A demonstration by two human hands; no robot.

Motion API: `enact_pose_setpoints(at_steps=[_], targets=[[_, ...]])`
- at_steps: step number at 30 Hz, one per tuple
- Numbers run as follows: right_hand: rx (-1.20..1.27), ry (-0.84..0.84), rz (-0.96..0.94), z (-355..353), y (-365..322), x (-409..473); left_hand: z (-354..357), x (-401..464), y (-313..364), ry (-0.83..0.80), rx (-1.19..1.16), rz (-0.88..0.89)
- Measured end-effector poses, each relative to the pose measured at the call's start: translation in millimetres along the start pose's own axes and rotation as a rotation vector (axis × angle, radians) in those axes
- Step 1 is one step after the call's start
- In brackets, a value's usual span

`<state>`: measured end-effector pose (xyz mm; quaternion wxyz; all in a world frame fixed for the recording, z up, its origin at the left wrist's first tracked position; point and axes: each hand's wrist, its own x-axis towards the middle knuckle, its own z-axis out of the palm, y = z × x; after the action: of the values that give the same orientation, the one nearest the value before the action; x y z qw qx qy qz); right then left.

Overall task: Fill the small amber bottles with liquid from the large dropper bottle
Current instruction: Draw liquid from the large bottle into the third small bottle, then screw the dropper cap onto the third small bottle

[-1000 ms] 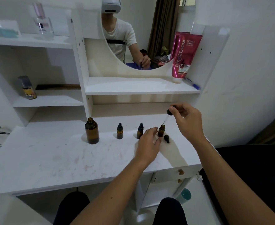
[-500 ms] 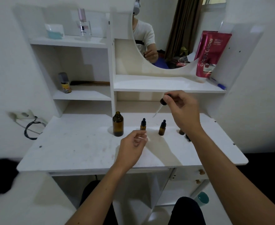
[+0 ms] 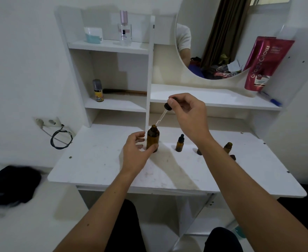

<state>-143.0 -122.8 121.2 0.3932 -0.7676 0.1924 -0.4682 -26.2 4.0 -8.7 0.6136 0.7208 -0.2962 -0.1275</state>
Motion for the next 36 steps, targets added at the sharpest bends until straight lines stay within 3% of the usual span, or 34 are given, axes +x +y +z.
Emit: enact_pose_setpoints(at_steps=[4, 20, 36], targets=[[-0.023, -0.025, -0.012, 9.6, 3.8, 3.2, 4.2, 6.6, 0.7, -0.072, 0.027, -0.011], [-0.230, -0.264, 0.088, 43.6, 39.5, -12.7, 6.2, 6.3, -4.4, -0.078, 0.049, 0.045], [-0.199, -0.172, 0.081, 21.2, 35.6, -22.1, 7.4, 3.9, -6.1, -0.073, 0.077, 0.037]])
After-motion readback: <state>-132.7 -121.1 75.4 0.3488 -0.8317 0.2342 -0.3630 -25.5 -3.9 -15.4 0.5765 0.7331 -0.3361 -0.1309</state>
